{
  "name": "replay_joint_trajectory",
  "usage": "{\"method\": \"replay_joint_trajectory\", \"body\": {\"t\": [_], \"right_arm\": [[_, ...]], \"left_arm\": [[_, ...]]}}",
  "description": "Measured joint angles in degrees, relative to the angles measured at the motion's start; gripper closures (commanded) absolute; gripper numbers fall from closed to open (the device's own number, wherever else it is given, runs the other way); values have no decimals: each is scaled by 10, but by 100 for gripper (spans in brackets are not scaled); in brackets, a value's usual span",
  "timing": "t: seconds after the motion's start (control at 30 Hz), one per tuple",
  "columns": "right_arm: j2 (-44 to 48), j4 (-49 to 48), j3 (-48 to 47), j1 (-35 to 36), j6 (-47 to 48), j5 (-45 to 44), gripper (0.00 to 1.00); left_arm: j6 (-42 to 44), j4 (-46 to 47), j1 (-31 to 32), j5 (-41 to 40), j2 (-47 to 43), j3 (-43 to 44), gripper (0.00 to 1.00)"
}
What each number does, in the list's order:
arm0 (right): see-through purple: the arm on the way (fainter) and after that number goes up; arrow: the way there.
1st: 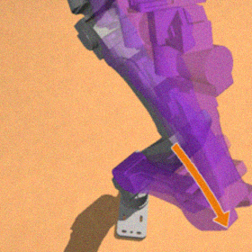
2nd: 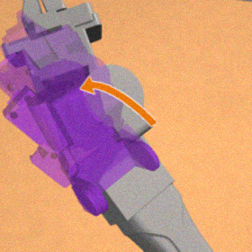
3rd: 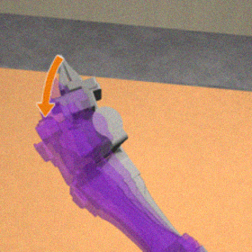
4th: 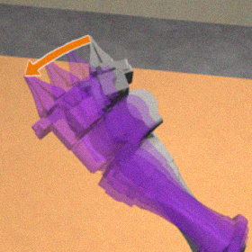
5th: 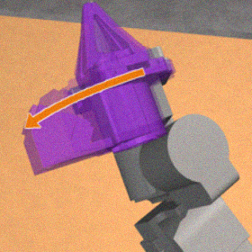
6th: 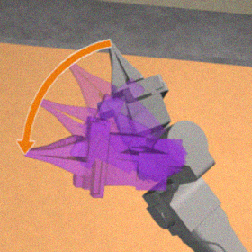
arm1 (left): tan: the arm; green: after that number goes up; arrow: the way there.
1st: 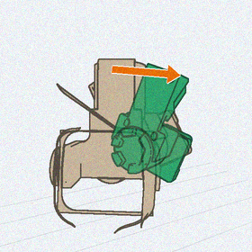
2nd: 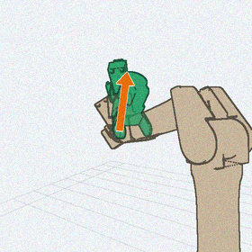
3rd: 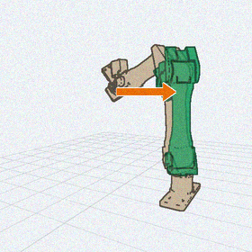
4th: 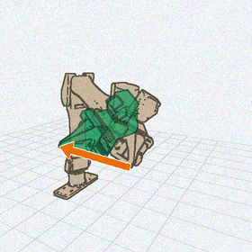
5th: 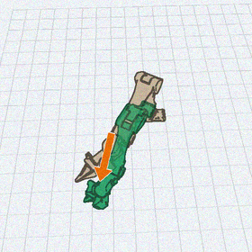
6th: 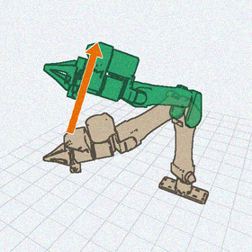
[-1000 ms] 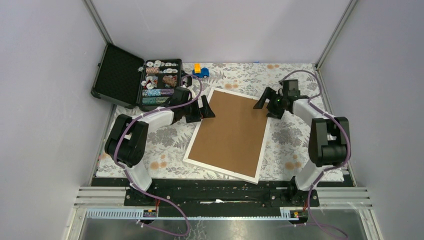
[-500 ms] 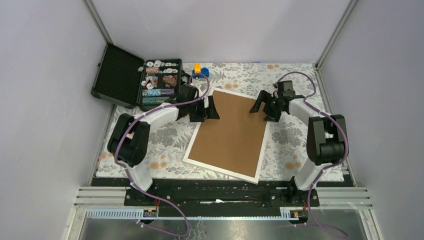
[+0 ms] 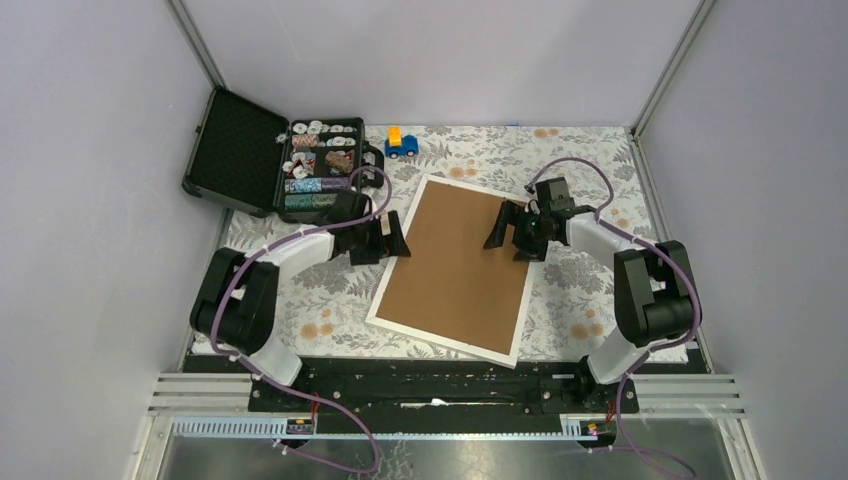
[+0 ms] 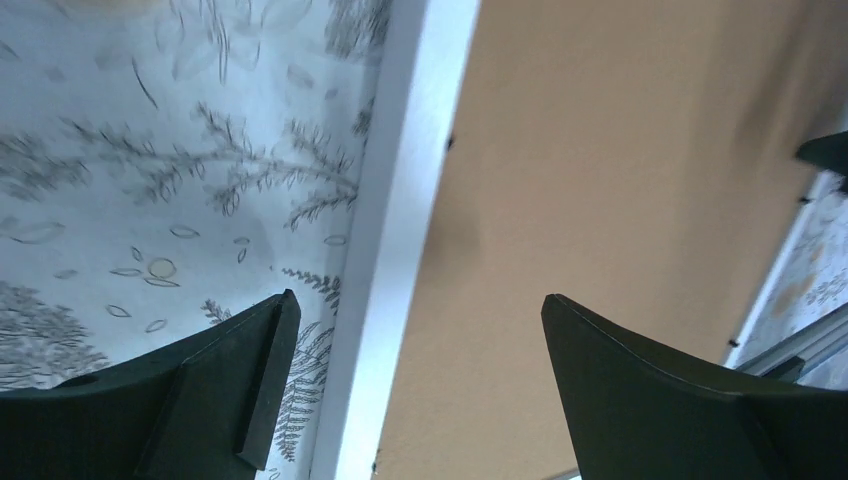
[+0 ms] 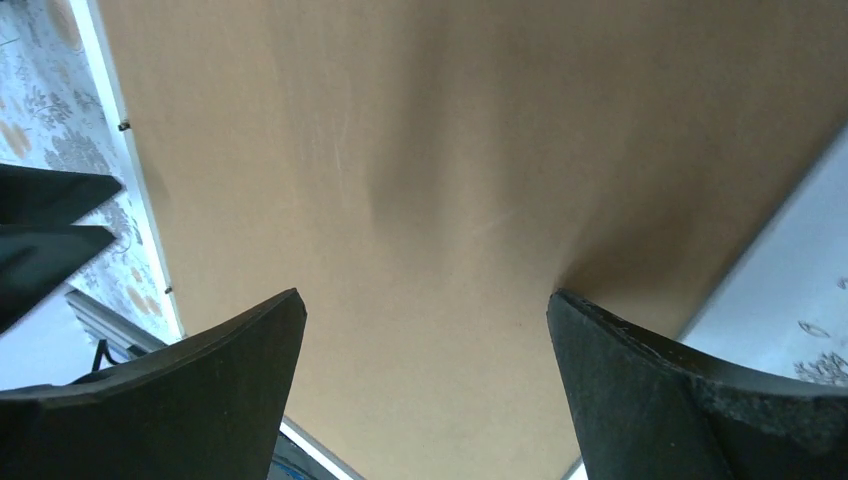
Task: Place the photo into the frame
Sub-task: Adjust the photo frame at the center of the board.
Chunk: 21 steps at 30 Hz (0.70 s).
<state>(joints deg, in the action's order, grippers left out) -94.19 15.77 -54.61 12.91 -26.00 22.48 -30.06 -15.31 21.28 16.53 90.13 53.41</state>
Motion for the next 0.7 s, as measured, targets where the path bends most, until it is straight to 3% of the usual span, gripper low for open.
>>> {"method": "replay_joint_trajectory", "body": {"t": [0.33, 0.5, 0.53, 0.6, 0.7], "right_arm": [[-24, 47, -69, 0, 22, -32, 0], [46, 95, -72, -9, 32, -73, 2], [69, 94, -64, -19, 31, -73, 5], [113, 91, -42, -51, 28, -64, 22], [149, 88, -5, -110, 21, -46, 28]], "left_arm": [[-35, 45, 4, 43, 30, -29, 1], [-12, 7, 5, 31, 2, -21, 1], [-7, -1, 5, 27, -6, -19, 1], [2, -9, 5, 24, -18, -17, 3], [5, -10, 5, 27, -16, -14, 11]]}}
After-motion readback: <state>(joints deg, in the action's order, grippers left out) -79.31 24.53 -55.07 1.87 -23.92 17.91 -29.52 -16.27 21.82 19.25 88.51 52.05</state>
